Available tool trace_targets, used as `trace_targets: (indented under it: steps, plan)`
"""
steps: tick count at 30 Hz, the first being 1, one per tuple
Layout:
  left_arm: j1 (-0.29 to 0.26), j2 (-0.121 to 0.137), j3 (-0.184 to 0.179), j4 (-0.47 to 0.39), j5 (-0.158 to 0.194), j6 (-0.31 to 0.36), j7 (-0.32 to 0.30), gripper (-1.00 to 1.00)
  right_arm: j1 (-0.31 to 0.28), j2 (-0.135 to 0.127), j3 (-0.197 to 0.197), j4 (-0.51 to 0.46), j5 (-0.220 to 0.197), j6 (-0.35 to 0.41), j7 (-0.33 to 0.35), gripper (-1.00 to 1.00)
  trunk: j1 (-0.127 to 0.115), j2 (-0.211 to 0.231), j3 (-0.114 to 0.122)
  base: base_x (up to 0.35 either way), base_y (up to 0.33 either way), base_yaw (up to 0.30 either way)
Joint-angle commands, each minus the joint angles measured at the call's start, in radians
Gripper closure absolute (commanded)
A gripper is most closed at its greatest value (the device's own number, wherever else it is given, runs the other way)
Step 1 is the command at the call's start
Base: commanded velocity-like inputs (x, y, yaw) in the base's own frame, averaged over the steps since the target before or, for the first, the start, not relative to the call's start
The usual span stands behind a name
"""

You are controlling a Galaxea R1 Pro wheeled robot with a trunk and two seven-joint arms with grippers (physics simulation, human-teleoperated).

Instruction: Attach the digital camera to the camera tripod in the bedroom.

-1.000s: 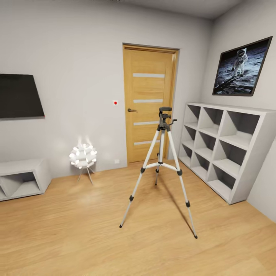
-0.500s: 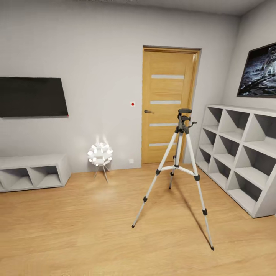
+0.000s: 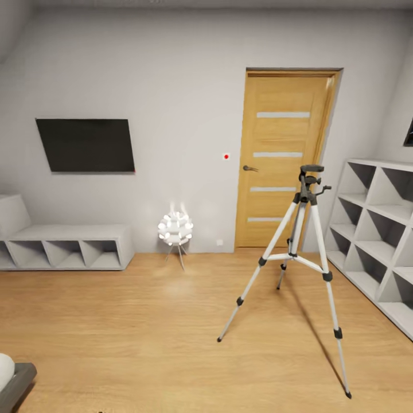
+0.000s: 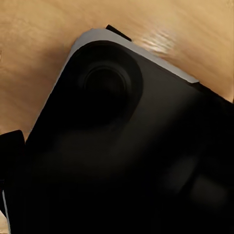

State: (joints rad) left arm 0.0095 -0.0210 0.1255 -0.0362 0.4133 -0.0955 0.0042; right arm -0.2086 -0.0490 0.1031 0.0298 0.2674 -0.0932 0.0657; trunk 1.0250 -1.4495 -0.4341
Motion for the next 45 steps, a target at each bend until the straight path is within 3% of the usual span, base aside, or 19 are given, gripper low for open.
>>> trace_targets:
  steps: [1, 4, 6, 10, 45]
  plan:
    - [0.001, 0.0, 0.01, -0.002, 0.028, -0.001, 0.0, -1.0, -0.002, 0.0, 0.008, 0.003, -0.001, -0.005, 0.001, -1.0, 0.0, -0.001, -0.001, 0.0, 0.0, 0.3]
    - [0.001, 0.003, 0.011, -0.002, 0.089, -0.001, 0.0, -1.0, -0.002, 0.0, 0.007, 0.004, -0.002, -0.005, 0.0, -1.0, 0.0, -0.001, -0.001, 0.0, 0.0, 0.3]
    - [0.001, 0.004, 0.011, -0.002, 0.149, -0.003, 0.0, -1.0, -0.002, -0.001, 0.006, 0.004, -0.003, -0.006, -0.001, -1.0, 0.0, -0.001, -0.001, 0.0, 0.0, 0.3]
    - [0.001, 0.005, 0.012, -0.002, 0.174, -0.004, 0.0, -1.0, -0.002, -0.001, 0.006, 0.004, -0.005, -0.007, -0.001, -1.0, 0.0, -0.001, -0.001, 0.0, 0.0, 0.3]
    - [0.001, 0.013, 0.006, -0.004, 0.174, -0.003, -0.001, -1.0, 0.015, -0.005, 0.005, 0.004, -0.007, -0.015, 0.0, -1.0, 0.0, -0.001, 0.008, 0.0, 0.0, 0.3]
